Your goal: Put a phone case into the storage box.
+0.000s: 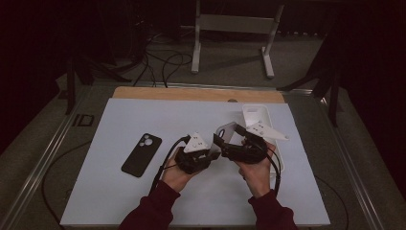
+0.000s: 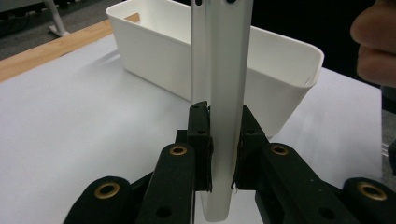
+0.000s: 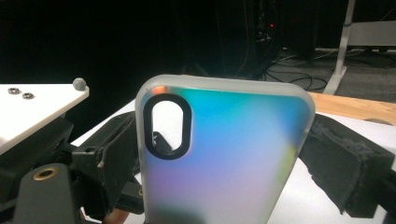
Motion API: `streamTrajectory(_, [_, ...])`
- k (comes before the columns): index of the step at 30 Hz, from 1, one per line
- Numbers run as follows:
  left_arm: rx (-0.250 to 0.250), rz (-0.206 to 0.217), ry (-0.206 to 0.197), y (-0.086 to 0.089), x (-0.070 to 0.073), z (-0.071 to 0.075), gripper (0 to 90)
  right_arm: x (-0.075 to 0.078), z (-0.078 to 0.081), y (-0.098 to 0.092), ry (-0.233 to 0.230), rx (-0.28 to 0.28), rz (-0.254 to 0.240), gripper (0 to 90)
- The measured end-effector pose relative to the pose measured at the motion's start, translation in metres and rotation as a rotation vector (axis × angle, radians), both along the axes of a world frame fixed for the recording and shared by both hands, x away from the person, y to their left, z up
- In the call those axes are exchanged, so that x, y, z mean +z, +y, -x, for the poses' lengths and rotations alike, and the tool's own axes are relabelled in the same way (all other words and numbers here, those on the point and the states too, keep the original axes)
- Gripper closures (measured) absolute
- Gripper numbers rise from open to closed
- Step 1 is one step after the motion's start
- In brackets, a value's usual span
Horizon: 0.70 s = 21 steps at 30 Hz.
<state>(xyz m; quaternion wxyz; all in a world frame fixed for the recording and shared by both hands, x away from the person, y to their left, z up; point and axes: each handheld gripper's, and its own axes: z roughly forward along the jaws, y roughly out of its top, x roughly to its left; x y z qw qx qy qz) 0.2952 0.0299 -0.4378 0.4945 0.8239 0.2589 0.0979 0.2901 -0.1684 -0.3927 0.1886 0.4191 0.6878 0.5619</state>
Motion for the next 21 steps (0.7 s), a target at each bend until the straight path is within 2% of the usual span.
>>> streamTrajectory(8, [-0.016, 0.013, 0.005, -0.0004, 0.0011, 0.0004, 81.2, -0.0014, -0.0011, -0.0011, 0.001, 0.003, -0.024, 13.9])
streamTrajectory(12, [-0.024, 0.022, 0.012, -0.0007, 0.0008, 0.0, 81.2, -0.0011, 0.0005, -0.0011, 0.0, -0.002, -0.025, 15.8])
streamTrajectory(21, [-0.026, 0.012, 0.003, -0.0015, 0.0002, 0.0001, 80.6, -0.0004, 0.0026, -0.0015, -0.004, -0.005, -0.014, 16.9])
